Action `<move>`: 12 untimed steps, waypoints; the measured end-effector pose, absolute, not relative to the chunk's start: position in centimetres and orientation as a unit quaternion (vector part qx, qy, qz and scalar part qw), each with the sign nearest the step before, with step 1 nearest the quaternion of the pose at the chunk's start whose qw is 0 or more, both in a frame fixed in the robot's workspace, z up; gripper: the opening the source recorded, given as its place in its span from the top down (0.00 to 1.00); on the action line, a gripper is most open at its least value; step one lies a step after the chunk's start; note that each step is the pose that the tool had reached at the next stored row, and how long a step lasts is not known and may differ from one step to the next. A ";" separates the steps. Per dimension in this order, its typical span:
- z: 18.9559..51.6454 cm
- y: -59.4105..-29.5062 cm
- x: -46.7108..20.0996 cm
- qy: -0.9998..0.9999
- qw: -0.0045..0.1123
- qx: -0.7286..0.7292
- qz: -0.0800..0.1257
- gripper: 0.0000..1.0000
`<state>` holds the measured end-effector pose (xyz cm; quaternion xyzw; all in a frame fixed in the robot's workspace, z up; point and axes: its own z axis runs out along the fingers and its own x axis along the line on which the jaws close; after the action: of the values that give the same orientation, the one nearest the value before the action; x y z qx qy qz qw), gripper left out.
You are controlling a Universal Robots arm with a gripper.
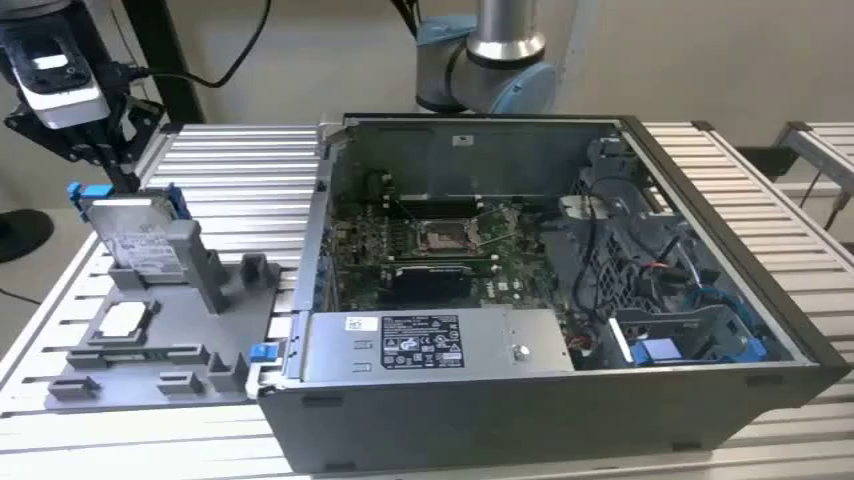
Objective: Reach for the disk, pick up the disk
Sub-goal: 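Reach for the disk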
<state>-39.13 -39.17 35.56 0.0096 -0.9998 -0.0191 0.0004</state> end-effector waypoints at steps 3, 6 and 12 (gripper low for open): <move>35.6 -39.2 -39.1 -1.000 0.000 0.010 -0.019 1.00; 35.6 -39.2 -39.1 -1.000 0.000 0.010 -0.019 1.00; 35.6 -39.2 -39.1 -1.000 0.000 0.010 -0.019 1.00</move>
<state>-39.13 -39.17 35.56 0.0095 -0.9998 -0.0191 0.0004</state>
